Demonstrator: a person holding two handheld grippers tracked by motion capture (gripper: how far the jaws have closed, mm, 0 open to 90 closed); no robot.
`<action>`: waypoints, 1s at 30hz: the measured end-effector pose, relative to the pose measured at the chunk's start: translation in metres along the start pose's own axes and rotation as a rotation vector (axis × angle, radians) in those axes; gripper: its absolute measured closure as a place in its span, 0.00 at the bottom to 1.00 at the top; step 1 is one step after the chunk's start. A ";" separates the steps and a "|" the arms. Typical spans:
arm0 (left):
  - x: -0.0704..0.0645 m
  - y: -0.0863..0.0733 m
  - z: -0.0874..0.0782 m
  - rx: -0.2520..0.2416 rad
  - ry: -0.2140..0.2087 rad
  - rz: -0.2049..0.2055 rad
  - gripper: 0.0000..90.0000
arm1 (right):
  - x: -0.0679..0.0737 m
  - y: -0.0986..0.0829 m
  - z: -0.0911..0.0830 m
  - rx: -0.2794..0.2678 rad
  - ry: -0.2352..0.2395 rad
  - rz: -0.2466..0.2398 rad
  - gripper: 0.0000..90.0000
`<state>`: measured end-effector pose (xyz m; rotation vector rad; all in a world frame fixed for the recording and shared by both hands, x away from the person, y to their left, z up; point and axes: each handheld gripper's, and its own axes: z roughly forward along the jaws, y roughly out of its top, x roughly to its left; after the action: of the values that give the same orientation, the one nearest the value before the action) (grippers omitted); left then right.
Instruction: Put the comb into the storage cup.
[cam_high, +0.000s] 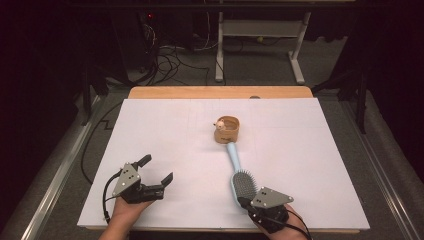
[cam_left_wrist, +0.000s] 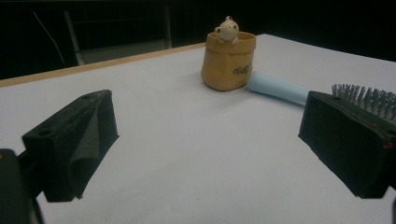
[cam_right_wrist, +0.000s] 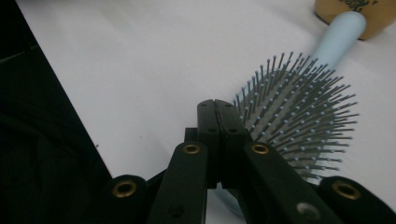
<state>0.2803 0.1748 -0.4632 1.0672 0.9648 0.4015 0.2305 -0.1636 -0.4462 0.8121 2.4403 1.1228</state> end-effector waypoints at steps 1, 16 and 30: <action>0.000 0.000 0.000 0.001 -0.001 0.001 0.06 | 0.001 0.001 0.001 0.005 0.003 -0.005 1.00; 0.000 0.000 0.000 0.008 -0.005 0.003 0.06 | 0.012 0.003 0.019 0.062 -0.020 -0.044 1.00; 0.001 0.002 0.001 -0.005 0.012 -0.003 0.03 | -0.004 -0.007 0.003 0.059 -0.057 -0.018 1.00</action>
<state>0.2822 0.1755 -0.4618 1.0593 0.9759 0.4080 0.2329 -0.1682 -0.4537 0.8260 2.4389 1.0114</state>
